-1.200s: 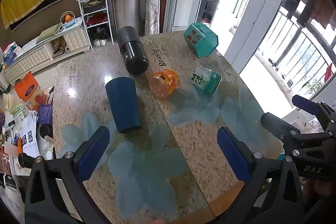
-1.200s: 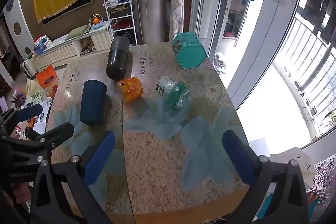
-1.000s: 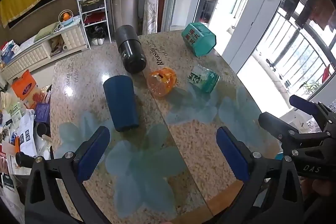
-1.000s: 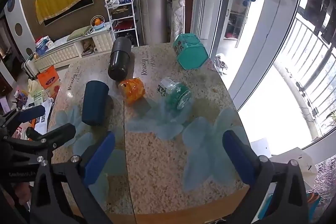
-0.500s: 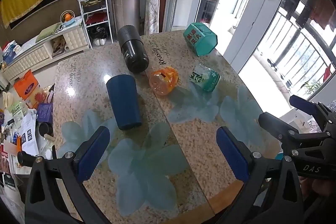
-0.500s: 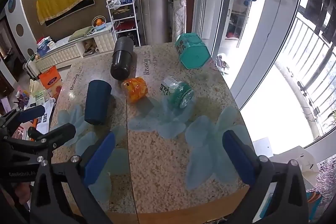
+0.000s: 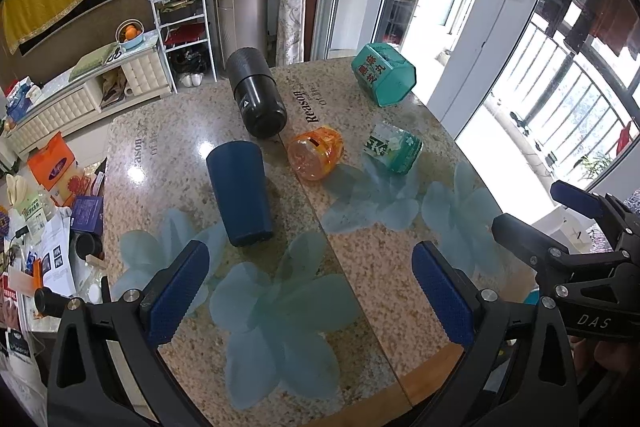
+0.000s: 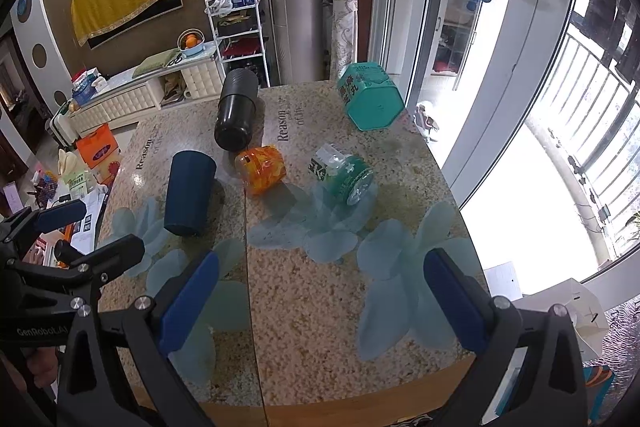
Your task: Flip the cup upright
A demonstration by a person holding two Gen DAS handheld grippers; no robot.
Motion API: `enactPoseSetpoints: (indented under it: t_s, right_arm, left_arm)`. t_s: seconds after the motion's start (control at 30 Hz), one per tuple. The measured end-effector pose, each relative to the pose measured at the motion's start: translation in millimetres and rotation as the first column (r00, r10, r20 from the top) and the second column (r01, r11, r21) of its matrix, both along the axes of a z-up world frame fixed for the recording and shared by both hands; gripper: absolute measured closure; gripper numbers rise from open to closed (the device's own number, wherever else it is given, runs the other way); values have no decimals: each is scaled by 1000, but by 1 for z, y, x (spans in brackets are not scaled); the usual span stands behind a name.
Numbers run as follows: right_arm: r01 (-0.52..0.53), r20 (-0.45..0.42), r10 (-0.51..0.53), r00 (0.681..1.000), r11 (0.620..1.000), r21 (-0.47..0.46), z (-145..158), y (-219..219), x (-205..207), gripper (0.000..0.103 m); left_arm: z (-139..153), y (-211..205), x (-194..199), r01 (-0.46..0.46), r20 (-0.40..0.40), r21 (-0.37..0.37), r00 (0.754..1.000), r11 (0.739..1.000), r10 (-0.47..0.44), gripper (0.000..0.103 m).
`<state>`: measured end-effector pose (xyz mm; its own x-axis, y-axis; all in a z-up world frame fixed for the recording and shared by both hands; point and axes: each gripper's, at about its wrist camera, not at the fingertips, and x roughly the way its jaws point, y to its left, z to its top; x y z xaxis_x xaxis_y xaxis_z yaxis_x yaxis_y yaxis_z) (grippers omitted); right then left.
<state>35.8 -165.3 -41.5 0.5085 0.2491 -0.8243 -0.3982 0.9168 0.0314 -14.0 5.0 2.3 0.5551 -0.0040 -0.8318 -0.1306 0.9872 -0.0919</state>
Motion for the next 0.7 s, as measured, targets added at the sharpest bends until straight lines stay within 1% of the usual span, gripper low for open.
enactPoseSetpoints:
  t_s: [0.23,0.43,0.57,0.7]
  right_arm:
    - [0,2,0,1000,1000,1,-1,1,0,0]
    - [-4,3,4,1000,1000,5,0,2,0,0]
    - [-10,1,10,1000,1000,6,-1,4,-1,0]
    - [-13,4,13,1000,1000,15,0,4,-4,0]
  left_arm:
    - [1,2,0,1,0,-1,1000,1000,-1,1]
    - [5,3,-1,6,8,15,1000,1000,-6,1]
    - [5,5,-1,33,11,17,999,999,-33,1]
    - [6,6,-2,52,26,46,998,998,-53,1]
